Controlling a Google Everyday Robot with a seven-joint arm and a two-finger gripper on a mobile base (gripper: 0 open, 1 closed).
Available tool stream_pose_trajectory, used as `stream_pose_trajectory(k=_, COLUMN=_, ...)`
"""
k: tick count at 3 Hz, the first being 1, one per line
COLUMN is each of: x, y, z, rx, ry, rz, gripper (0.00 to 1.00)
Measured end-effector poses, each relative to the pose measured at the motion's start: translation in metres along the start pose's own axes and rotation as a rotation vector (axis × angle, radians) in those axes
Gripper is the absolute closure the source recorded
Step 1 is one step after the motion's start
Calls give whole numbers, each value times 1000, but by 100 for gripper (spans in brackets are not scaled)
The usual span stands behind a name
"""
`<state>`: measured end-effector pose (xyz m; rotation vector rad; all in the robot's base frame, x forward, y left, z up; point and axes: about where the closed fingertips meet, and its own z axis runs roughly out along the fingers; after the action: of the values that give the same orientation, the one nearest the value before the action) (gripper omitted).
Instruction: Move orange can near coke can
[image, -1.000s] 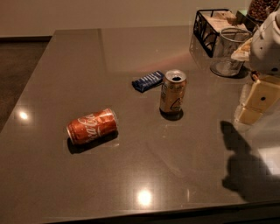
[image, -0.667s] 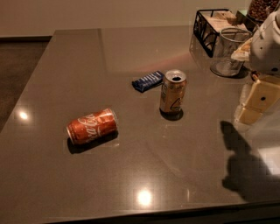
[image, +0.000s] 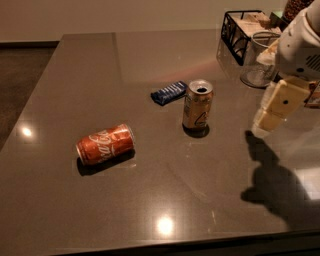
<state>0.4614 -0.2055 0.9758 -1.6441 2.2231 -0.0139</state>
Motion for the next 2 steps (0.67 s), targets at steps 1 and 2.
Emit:
stream_pose_trajectory(k=1, x=-18, y=-10, z=19, rx=-7, ry=-106, rz=42, gripper=0)
stream_pose_trajectory(k=2, x=-41, y=-20, z=40, rx=-7, ry=-196, rz=53, gripper=0)
